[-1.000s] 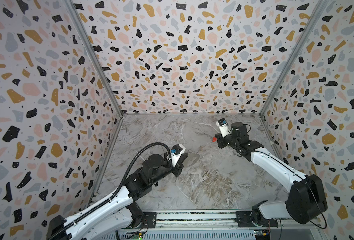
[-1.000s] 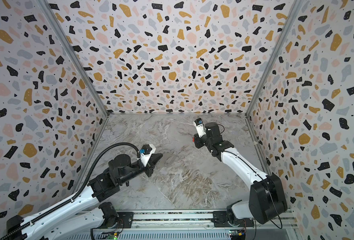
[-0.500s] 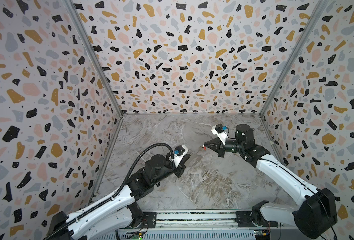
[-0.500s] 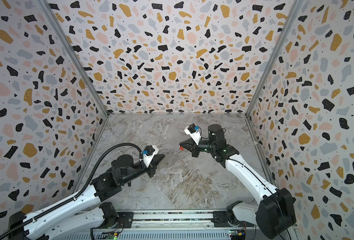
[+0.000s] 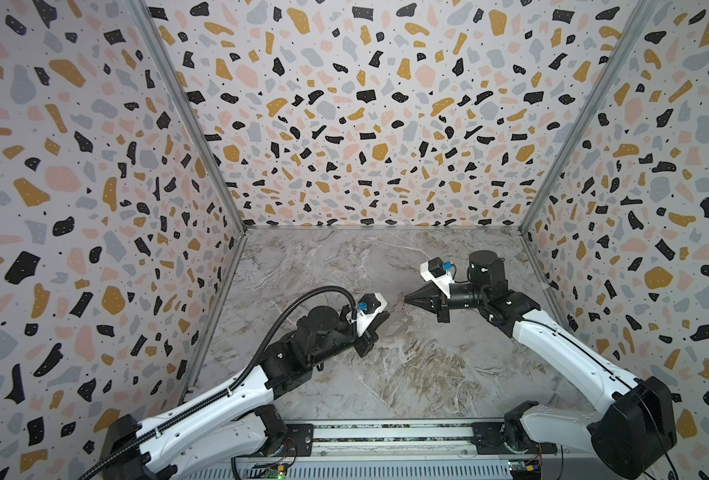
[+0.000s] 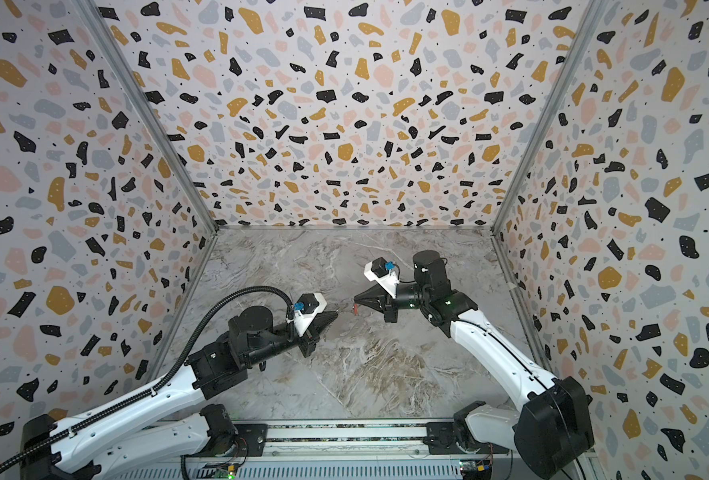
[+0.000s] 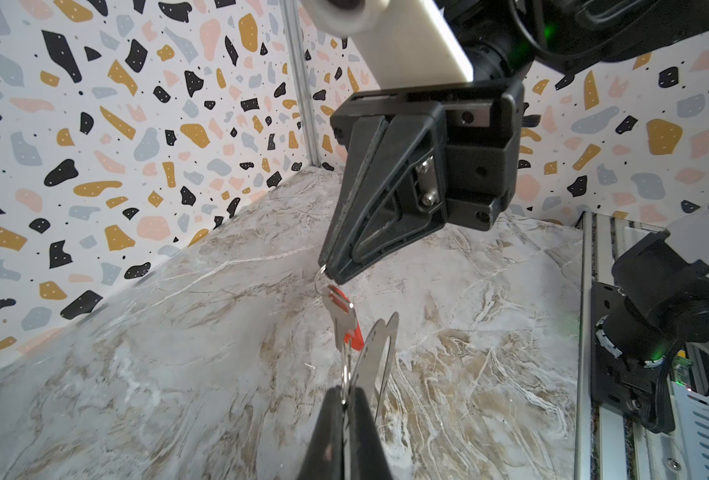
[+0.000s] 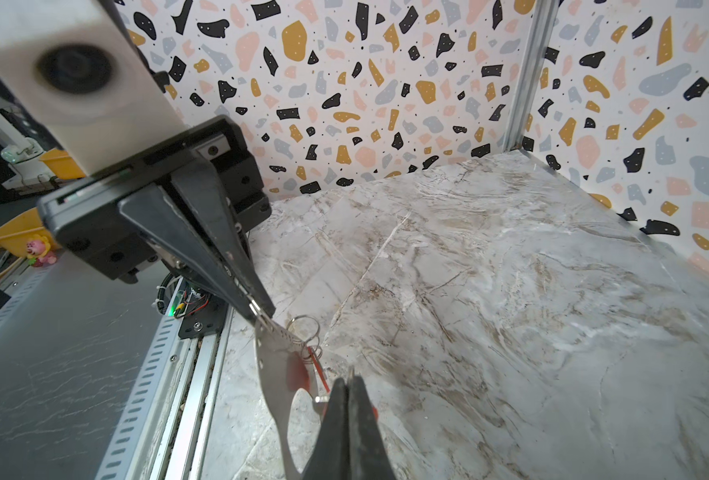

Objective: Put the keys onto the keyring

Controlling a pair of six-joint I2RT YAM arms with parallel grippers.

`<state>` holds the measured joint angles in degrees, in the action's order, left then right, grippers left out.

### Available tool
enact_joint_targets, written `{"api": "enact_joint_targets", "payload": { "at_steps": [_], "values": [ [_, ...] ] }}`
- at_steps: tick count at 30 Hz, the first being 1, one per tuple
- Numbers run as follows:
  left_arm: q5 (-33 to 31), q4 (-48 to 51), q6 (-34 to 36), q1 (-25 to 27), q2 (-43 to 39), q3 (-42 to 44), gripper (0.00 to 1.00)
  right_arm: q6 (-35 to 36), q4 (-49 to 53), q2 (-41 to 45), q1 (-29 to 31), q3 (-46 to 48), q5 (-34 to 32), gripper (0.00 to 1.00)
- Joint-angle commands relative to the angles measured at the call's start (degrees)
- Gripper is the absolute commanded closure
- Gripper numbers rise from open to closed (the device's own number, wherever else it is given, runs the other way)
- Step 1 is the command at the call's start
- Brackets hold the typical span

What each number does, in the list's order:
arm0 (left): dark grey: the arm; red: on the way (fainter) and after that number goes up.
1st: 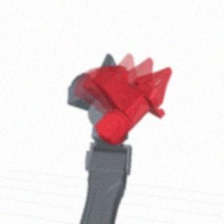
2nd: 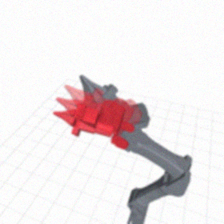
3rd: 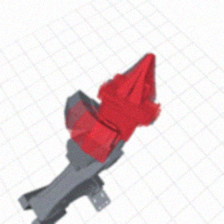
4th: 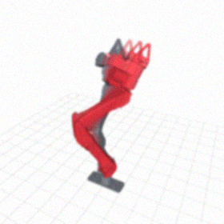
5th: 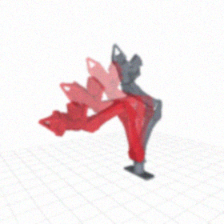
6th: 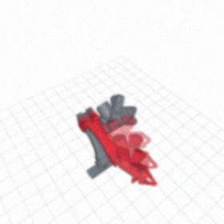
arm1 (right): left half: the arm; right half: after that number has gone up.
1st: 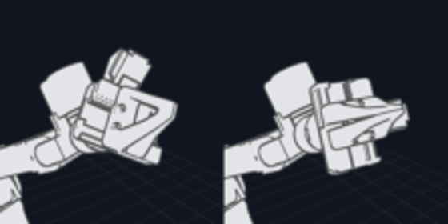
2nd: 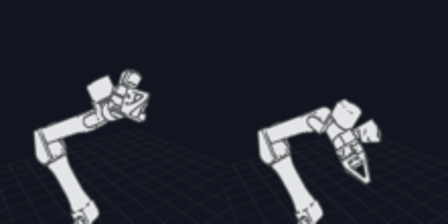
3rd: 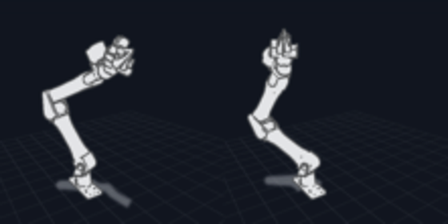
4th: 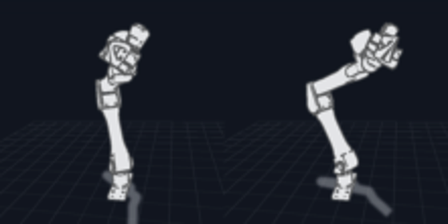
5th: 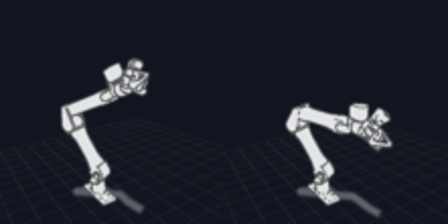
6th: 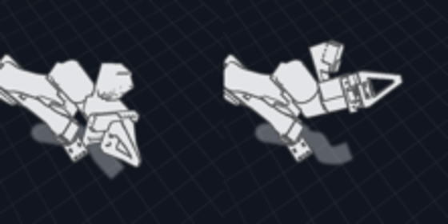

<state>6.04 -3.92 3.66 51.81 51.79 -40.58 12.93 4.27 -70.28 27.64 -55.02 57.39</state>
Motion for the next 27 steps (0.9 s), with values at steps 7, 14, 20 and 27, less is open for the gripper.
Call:
{"api": "enact_joint_targets", "payload": {
  "at_steps": [7,14,20,27],
  "values": [
    [2.17,0.22,1.36,0.66,1.74,-3.95,1.0,3.94,2.58,3.55,1.18,-1.71,5.22,1.0],
    [1.78,0.14,1.17,0.77,1.69,-4.14,1.0,4.51,2.86,4.85,1.54,-1.6,6.86,1.0],
    [2.04,0.72,1.18,0.88,2.3,-4.68,1.0,5.74,4.44,4.4,2.24,-2.16,7.02,1.0],
    [2.22,1.1,1.31,0.92,2.69,-5.13,1.0,7.41,6.87,3.0,3.37,-3.75,6.01,1.0]
  ]
}}
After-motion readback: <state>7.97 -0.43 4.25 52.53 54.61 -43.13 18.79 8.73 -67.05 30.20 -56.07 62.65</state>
